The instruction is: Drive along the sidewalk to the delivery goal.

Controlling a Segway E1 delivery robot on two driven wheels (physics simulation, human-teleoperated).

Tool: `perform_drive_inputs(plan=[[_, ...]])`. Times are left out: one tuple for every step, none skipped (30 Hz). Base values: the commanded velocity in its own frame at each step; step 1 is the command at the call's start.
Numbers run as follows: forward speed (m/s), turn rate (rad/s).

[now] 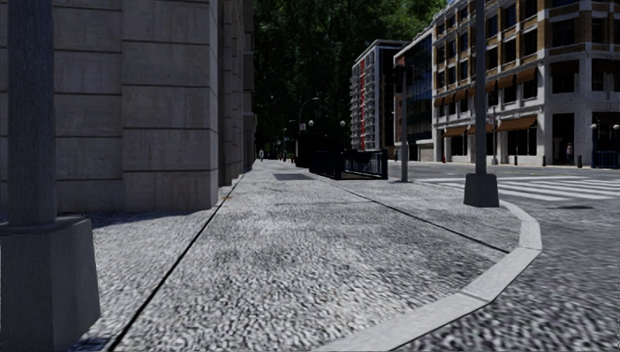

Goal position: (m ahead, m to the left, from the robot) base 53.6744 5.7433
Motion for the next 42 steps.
perform_drive_inputs(plan=[[1.26,0.0],[1.25,0.0],[1.25,0.0],[1.24,0.0],[1.22,0.0],[1.14,0.0],[1.14,0.0],[1.04,0.11],[1.01,0.17],[0.98,0.24],[0.96,0.26],[0.96,0.26],[0.94,0.19],[0.93,0.04],[0.91,0.0],[0.91,0.0],[0.89,0.0],[0.87,0.0],[0.86,0.0],[0.86,0.0],[0.84,0.0],[0.83,0.0],[0.83,0.0],[0.83,0.0],[0.83,0.0],[0.83,0.0],[0.83,0.0],[0.83,0.0],[0.83,0.0],[0.83,0.0],[0.85,0.0],[0.87,0.0],[0.91,0.11],[0.91,0.11],[0.94,0.22],[0.96,0.27],[0.97,0.29],[0.97,0.29],[0.98,0.29],[0.98,0.29],[1.0,0.24],[1.0,0.24]])
